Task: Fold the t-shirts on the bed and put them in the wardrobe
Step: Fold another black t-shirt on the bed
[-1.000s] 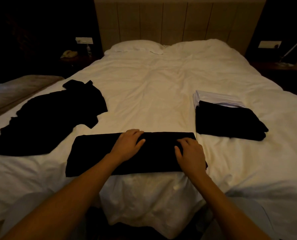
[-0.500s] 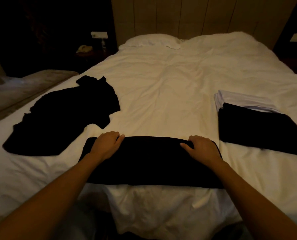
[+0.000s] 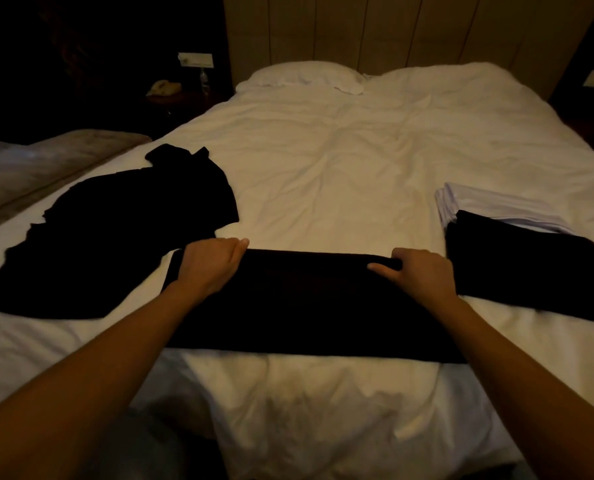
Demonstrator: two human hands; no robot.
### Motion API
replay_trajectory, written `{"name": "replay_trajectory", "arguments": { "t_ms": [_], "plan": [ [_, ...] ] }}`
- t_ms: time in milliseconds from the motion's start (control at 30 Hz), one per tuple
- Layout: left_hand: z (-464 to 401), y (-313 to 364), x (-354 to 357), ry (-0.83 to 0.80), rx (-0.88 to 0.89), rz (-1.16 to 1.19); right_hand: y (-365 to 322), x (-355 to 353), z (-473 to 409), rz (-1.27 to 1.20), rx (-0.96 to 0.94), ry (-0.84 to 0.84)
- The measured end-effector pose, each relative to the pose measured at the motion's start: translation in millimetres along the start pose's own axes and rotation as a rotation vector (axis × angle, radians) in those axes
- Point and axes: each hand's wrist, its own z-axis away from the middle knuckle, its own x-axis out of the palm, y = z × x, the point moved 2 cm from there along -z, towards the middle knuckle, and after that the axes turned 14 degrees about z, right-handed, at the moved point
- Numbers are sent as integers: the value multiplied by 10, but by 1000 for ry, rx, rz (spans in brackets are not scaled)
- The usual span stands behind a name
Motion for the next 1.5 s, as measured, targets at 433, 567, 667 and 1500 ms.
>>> {"name": "replay_trajectory", "arguments": {
  "t_ms": [433, 567, 667, 1500],
  "plan": [
    [-118, 459, 381, -286, -38, 252, -26, 219, 221, -168, 46, 120],
    [59, 997, 422, -474, 103, 268, 74, 345, 683, -159, 143, -30],
    [94, 1325, 510, -519, 154, 266, 215, 410, 954, -167, 299, -4],
    [-456, 2819, 1186, -573, 197, 197, 440, 333, 1201, -413, 535, 26]
  ]
}}
